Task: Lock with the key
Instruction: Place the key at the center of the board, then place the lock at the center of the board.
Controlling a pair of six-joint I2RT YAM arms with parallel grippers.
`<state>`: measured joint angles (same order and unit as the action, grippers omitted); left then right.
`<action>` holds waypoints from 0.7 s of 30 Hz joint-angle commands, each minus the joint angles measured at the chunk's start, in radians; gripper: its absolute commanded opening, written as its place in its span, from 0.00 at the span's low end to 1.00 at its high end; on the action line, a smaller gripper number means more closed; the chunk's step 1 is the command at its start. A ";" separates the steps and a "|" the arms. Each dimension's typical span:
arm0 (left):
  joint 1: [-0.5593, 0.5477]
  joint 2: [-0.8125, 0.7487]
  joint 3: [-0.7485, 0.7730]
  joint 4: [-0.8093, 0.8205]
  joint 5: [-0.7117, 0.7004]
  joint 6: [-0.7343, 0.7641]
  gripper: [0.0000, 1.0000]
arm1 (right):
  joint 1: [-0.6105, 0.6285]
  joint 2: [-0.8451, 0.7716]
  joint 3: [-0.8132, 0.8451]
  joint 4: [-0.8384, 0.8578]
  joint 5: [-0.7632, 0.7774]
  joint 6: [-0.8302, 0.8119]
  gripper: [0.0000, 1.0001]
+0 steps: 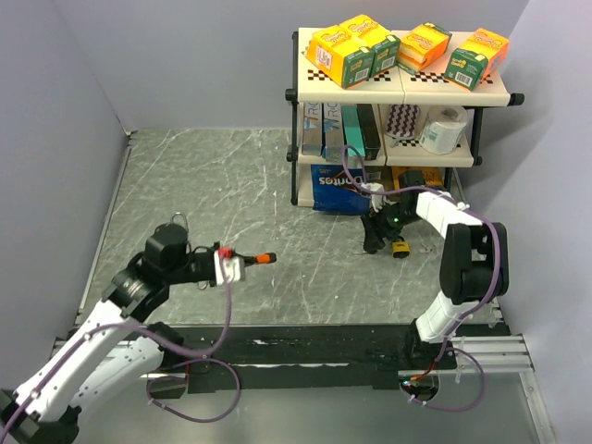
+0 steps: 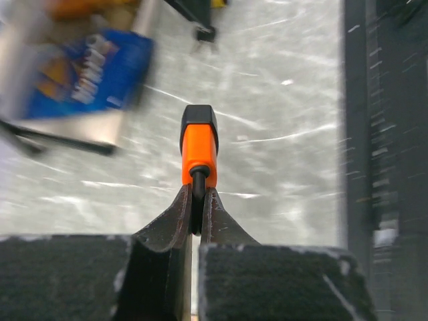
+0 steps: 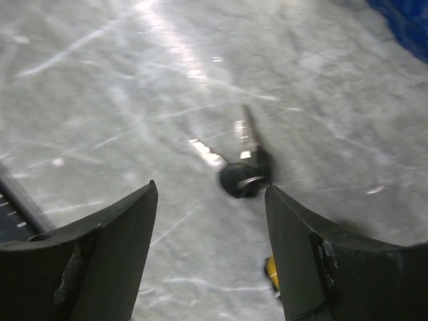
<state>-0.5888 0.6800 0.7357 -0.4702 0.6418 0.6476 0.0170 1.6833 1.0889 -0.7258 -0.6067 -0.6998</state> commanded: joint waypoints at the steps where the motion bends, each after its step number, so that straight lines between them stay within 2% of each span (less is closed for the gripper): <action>1: -0.014 -0.167 -0.099 0.186 -0.018 0.430 0.01 | 0.009 -0.138 0.058 -0.116 -0.149 -0.009 0.73; 3: -0.016 -0.276 -0.215 0.244 -0.007 0.567 0.01 | 0.026 -0.187 0.062 -0.159 -0.197 -0.007 0.74; 4: -0.016 -0.315 -0.261 0.270 -0.002 0.733 0.01 | 0.049 -0.204 0.062 -0.165 -0.232 -0.003 0.75; 5: -0.016 -0.354 -0.363 0.344 -0.001 0.817 0.01 | 0.066 -0.224 0.059 -0.165 -0.243 0.005 0.76; 7: -0.016 -0.468 -0.453 0.418 0.041 0.979 0.01 | 0.127 -0.284 0.055 -0.159 -0.257 0.028 0.77; 9: -0.016 -0.540 -0.519 0.447 0.120 1.052 0.01 | 0.173 -0.342 0.055 -0.152 -0.265 0.052 0.80; 12: -0.016 -0.588 -0.504 0.305 0.165 1.106 0.01 | 0.277 -0.420 0.046 -0.107 -0.263 0.100 0.82; 18: -0.016 -0.643 -0.498 0.194 0.211 1.136 0.01 | 0.509 -0.513 0.046 -0.014 -0.245 0.158 0.95; 21: -0.016 -0.614 -0.461 0.130 0.240 1.140 0.01 | 0.636 -0.502 0.080 0.017 -0.225 0.178 0.96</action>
<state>-0.6022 0.0502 0.2028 -0.2977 0.7731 1.7119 0.5358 1.1831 1.1099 -0.7822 -0.8288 -0.5663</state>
